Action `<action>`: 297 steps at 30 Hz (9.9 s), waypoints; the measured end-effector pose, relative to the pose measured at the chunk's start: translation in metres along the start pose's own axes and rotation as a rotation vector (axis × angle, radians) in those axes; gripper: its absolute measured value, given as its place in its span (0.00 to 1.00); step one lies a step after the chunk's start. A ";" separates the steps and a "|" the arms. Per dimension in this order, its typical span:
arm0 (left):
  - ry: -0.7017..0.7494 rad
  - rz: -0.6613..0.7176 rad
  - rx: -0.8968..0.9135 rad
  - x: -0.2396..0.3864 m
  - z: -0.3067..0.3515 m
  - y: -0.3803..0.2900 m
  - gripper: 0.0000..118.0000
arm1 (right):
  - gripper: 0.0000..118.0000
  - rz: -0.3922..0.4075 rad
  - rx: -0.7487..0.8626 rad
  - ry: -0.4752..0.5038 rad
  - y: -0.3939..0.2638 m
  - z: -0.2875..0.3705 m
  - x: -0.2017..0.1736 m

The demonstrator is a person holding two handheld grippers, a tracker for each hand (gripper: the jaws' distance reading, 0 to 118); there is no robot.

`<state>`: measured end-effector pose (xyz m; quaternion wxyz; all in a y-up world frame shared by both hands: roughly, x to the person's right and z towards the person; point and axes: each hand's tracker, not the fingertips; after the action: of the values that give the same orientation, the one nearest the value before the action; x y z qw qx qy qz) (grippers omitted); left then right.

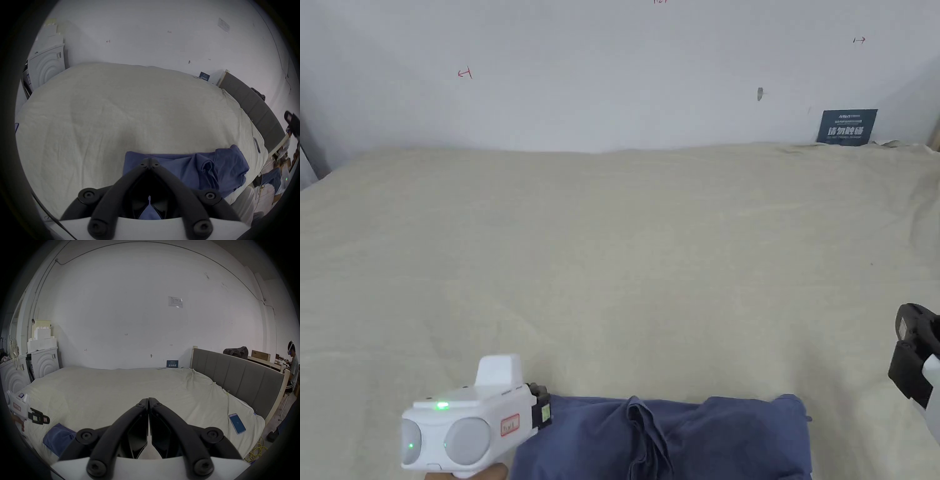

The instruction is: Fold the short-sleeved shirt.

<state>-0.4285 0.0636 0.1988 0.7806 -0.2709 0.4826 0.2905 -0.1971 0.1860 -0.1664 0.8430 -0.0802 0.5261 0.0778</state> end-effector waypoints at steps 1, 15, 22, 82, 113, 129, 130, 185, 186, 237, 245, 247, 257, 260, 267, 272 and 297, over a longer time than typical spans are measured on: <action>-0.008 -0.018 0.001 0.003 -0.003 -0.006 0.00 | 0.00 -0.002 -0.001 0.001 0.000 0.000 0.001; -0.113 -0.117 -0.055 0.065 -0.061 -0.059 0.00 | 0.00 -0.013 -0.022 -0.020 -0.005 0.004 0.010; -0.130 -0.136 -0.056 0.099 -0.069 -0.066 0.00 | 0.00 -0.016 -0.027 -0.037 -0.006 0.006 0.018; -0.447 0.240 -0.334 -0.116 -0.081 0.002 0.89 | 0.00 0.030 -0.070 0.008 -0.004 -0.008 -0.021; -0.214 0.133 -0.337 -0.145 0.013 0.061 0.03 | 0.00 0.003 -0.037 0.040 -0.001 -0.017 -0.018; -0.281 -0.010 -0.400 -0.022 -0.006 0.089 0.03 | 0.00 -0.018 -0.036 0.048 -0.002 -0.004 -0.009; -0.285 -0.010 -0.404 0.000 -0.007 0.087 0.03 | 0.00 -0.020 -0.036 0.045 -0.002 -0.003 -0.007; -0.172 -0.115 0.173 0.062 -0.014 -0.010 0.00 | 0.00 -0.049 -0.051 -0.011 -0.015 0.006 0.025; -0.161 -0.145 0.180 0.063 -0.021 -0.017 0.00 | 0.00 -0.050 -0.052 -0.011 -0.016 0.006 0.026; -0.157 -0.295 0.561 0.112 0.050 0.049 0.00 | 0.00 -0.018 0.097 -0.017 0.015 0.018 -0.009; 0.010 -0.255 0.656 0.036 0.082 0.069 0.00 | 0.00 0.003 0.143 0.021 0.024 0.012 -0.041; 0.066 -0.248 0.682 0.021 0.092 0.069 0.00 | 0.00 0.004 0.154 0.030 0.025 0.011 -0.048; 0.143 -0.150 0.687 -0.039 0.109 0.065 0.00 | 0.00 0.030 0.173 0.043 0.023 0.008 -0.079; 0.152 -0.136 0.686 -0.042 0.111 0.064 0.00 | 0.00 0.032 0.167 0.048 0.022 0.007 -0.084; 0.152 -0.127 0.673 -0.053 0.107 0.061 0.00 | 0.00 0.005 0.096 0.087 0.000 -0.008 -0.101; 0.138 -0.101 0.650 -0.057 0.101 0.058 0.00 | 0.00 0.011 -0.035 0.109 -0.049 -0.032 -0.129; -0.094 0.044 0.289 -0.066 0.056 0.030 0.00 | 0.00 0.047 -0.412 0.112 -0.199 -0.061 -0.185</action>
<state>-0.4410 0.1109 0.2764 0.8266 -0.1311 0.4882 0.2472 -0.2876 -0.0300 -0.0159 0.7761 -0.2430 0.5468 0.1990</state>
